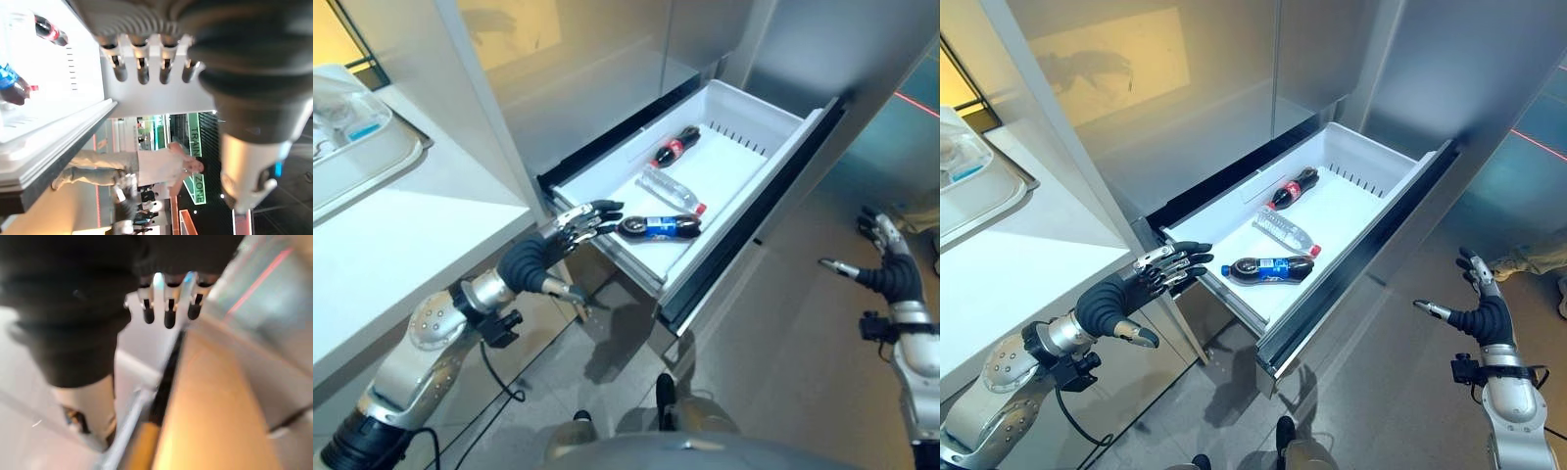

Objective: Take the drinks into the refrigerator

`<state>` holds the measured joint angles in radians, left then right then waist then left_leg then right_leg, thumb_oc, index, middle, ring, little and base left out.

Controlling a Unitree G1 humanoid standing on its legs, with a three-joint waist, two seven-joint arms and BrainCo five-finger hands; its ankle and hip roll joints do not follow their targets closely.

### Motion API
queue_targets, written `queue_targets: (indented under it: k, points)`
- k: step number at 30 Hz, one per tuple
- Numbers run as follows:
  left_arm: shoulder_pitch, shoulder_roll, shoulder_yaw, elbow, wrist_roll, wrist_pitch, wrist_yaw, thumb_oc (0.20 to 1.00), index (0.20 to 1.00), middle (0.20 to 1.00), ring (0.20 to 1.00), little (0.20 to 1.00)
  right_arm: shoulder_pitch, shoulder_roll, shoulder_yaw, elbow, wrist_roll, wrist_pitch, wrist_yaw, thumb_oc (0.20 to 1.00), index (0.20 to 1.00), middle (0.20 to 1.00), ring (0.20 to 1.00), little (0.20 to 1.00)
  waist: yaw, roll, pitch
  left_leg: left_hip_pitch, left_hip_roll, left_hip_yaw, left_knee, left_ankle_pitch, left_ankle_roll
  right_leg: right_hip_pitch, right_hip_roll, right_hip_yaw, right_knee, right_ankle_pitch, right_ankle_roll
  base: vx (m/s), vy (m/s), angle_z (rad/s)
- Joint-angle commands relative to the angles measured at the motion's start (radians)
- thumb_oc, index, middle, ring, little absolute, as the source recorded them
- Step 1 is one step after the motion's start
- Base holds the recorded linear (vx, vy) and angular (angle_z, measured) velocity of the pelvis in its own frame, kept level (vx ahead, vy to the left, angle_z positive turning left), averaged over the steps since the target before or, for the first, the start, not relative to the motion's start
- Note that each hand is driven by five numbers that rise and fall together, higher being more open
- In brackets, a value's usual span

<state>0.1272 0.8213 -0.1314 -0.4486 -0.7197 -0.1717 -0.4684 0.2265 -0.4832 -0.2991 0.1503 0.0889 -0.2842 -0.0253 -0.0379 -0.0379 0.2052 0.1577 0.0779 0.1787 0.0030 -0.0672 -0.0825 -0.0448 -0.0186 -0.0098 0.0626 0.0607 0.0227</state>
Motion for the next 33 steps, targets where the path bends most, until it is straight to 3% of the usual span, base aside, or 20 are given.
queue_targets:
  k: [1,3,4,5,6,13,25,33]
  points:
    - [-0.001,-0.018,0.039,-0.035,0.023,-0.068,0.009,1.0,1.0,1.0,1.0,1.0,-0.055,-0.011,0.008,-0.016,0.02,-0.038,-0.011,0.934,0.934,0.934,0.934,0.934,0.004,-0.014,0.001,-0.016,-0.042,0.022,0.058,-0.081,0.062,0.041,-0.014,0.004,0.048,-0.061,0.096,-0.01,0.021,-0.17]
    - [0.003,-0.031,0.043,-0.029,0.035,-0.071,0.012,1.0,1.0,1.0,1.0,1.0,-0.044,0.009,0.055,0.036,0.034,-0.029,0.011,0.533,0.533,0.533,0.533,0.533,0.005,-0.012,-0.001,0.002,-0.043,0.025,0.033,-0.073,0.068,0.039,-0.013,0.012,0.05,-0.055,0.1,-0.02,0.018,-0.1]
    - [0.003,-0.033,0.043,-0.028,0.037,-0.075,0.011,1.0,1.0,1.0,1.0,1.0,-0.048,0.009,0.075,0.056,0.044,-0.03,0.02,0.398,0.398,0.398,0.398,0.398,0.006,-0.012,-0.002,0.008,-0.044,0.026,0.024,-0.068,0.069,0.039,-0.012,0.016,0.049,-0.054,0.101,-0.02,0.01,-0.07]
    - [0.003,-0.034,0.043,-0.028,0.038,-0.078,0.011,1.0,1.0,1.0,1.0,1.0,-0.054,0.01,0.094,0.073,0.052,-0.029,0.029,0.332,0.332,0.332,0.332,0.332,0.008,-0.012,-0.002,0.013,-0.044,0.027,0.016,-0.065,0.07,0.038,-0.011,0.018,0.05,-0.053,0.101,-0.02,0.004,-0.09]
    - [0.005,-0.036,0.045,-0.027,0.04,-0.079,0.011,1.0,1.0,1.0,1.0,1.0,-0.062,0.013,0.124,0.1,0.055,-0.026,0.038,0.2,0.2,0.2,0.2,0.2,0.012,-0.013,-0.002,0.02,-0.044,0.028,0.007,-0.06,0.072,0.038,-0.009,0.021,0.051,-0.053,0.101,-0.02,-0.001,-0.08]
    - [-0.005,-0.041,0.018,-0.024,0.041,-0.085,0.0,1.0,1.0,1.0,1.0,1.0,-0.141,0.004,0.268,0.184,0.11,-0.015,0.104,0.2,0.2,0.2,0.2,0.2,0.039,-0.014,-0.01,0.044,-0.046,0.01,-0.033,-0.038,0.073,0.052,-0.009,0.006,0.047,-0.054,0.1,0.0,-0.005,-0.03]
    - [-0.03,-0.02,-0.024,-0.026,0.05,-0.088,0.0,1.0,1.0,1.0,1.0,1.0,-0.33,-0.073,0.494,0.249,0.061,0.019,0.166,0.2,0.2,0.2,0.2,0.2,0.103,-0.005,0.004,0.035,-0.051,-0.046,-0.056,-0.011,0.076,0.054,-0.026,-0.041,0.054,-0.057,0.093,-0.01,-0.013,0.13]
    - [-0.036,-0.007,-0.04,-0.039,0.05,-0.091,0.011,1.0,1.0,1.0,1.0,1.0,-0.47,-0.12,0.577,0.294,0.049,0.026,0.163,0.2,0.2,0.2,0.2,0.2,0.145,0.004,0.025,0.014,-0.053,-0.093,-0.065,0.009,0.076,0.041,-0.04,-0.083,0.08,-0.064,0.089,-0.01,-0.005,0.13]
